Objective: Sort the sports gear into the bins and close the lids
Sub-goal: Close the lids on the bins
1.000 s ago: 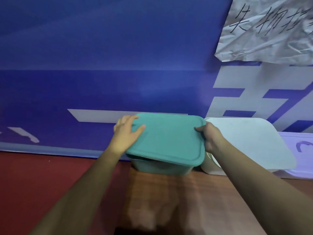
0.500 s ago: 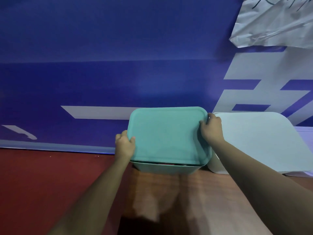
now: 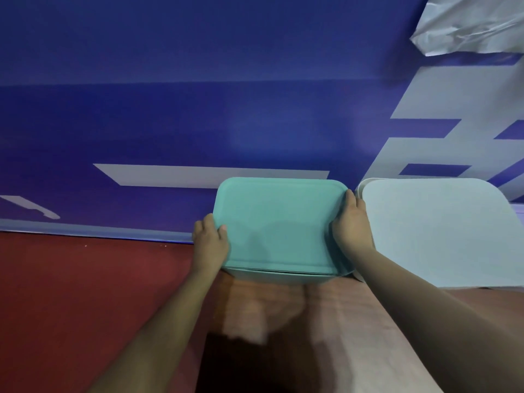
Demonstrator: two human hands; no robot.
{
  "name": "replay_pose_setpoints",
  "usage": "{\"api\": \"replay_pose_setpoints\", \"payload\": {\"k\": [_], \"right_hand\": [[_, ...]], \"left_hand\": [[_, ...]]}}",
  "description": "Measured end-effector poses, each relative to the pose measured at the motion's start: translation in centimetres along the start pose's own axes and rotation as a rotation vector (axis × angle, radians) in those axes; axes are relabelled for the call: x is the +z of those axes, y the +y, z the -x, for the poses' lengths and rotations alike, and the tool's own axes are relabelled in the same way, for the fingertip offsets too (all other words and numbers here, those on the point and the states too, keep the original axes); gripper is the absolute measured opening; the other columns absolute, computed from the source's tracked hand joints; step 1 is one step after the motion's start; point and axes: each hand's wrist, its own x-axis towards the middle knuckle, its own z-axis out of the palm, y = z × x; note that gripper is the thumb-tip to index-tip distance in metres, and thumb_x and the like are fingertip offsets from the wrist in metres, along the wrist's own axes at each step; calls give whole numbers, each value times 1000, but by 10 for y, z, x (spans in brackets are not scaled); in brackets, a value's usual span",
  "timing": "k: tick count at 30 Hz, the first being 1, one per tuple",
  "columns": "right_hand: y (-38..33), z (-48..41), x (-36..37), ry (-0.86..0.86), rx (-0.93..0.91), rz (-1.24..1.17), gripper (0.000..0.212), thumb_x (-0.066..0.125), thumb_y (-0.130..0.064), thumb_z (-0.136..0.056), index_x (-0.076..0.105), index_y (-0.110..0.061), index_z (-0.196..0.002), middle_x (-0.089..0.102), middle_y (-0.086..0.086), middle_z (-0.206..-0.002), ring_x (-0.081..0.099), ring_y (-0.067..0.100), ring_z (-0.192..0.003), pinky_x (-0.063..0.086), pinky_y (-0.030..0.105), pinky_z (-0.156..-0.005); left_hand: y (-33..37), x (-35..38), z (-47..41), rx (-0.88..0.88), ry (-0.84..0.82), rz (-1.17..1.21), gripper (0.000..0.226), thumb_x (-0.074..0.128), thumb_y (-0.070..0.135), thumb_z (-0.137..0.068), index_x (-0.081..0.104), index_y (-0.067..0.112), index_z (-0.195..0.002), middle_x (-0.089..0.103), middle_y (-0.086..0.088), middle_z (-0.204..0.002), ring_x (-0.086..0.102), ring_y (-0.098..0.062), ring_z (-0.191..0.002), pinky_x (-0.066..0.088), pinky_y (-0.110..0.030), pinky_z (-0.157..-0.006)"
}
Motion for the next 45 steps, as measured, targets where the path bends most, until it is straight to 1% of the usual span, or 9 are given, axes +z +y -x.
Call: {"api": "replay_pose_setpoints", "payload": {"k": [11, 19, 21, 24, 28, 31, 36, 41, 45], "right_hand": [[4, 9, -5, 16, -71, -56, 64, 32, -2, -76, 40, -22, -136, 37, 9, -146, 47, 32, -122, 41, 44, -106], [2, 2, -4, 12, -110, -29, 63, 33, -2, -80, 36, -13, -141, 44, 15, -128, 45, 36, -118, 37, 41, -107], [2, 1, -2, 4, -112, -6, 64, 33, -1, -82, 31, -13, -145, 40, 16, -133, 44, 37, -120, 36, 40, -106], [5, 4, 7, -22, -97, 60, 68, 33, 1, -86, 18, -11, -152, 28, 15, -149, 35, 33, -133, 31, 38, -110], [9, -1, 14, -40, -105, 127, 70, 31, 2, -89, 9, -7, -155, 3, 8, -164, 6, 24, -150, 8, 33, -123], [9, -3, 12, -66, -108, 145, 66, 28, 1, -93, 8, -6, -155, 4, 8, -164, 3, 22, -151, 3, 31, -123], [-1, -10, -13, -87, -132, 90, 54, 30, -6, -97, 25, -3, -151, 17, 11, -161, 13, 24, -150, 14, 35, -122], [19, -10, -77, 21, -251, 46, 45, 43, -11, -98, 43, 0, -141, 37, 15, -152, 31, 27, -142, 24, 30, -115], [88, -20, -129, 48, -79, 149, 48, 45, -25, -99, 41, -6, -143, 35, 16, -152, 35, 33, -139, 31, 42, -114]], "left_hand": [[1, -4, 12, 45, -46, 64, 25, 46, 8, -97, 47, -3, -120, 57, -23, -116, 54, -38, -107, 39, -35, -79], [1, -3, 2, -11, -96, 81, 24, 43, 13, -100, 41, -1, -119, 58, -26, -114, 57, -42, -103, 37, -34, -71], [3, -1, -2, -40, -99, 22, 35, 41, 17, -101, 36, 2, -132, 56, -26, -123, 56, -44, -108, 40, -39, -75], [4, 3, 5, 78, -44, -99, 54, 35, 19, -102, 19, 15, -153, 48, -19, -134, 53, -41, -110, 46, -46, -84], [4, 8, 5, 122, 17, -199, 54, 35, 14, -101, 21, 11, -153, 50, -23, -121, 56, -44, -91, 46, -48, -75], [2, 10, 4, 166, 13, -278, 53, 37, 11, -97, 29, 3, -149, 52, -29, -114, 54, -48, -92, 45, -51, -79], [27, 0, -7, 122, 1, -433, 50, 53, 17, -90, 43, -1, -135, 38, -27, -139, 41, -46, -118, 39, -53, -96], [106, 12, 20, 235, 83, -250, 40, 55, 18, -90, 52, 0, -126, 42, -23, -135, 40, -39, -122, 35, -49, -103], [180, 60, 68, 418, -38, -73, 38, 48, 26, -90, 56, 3, -120, 54, -17, -121, 50, -35, -113, 38, -44, -102]]}}
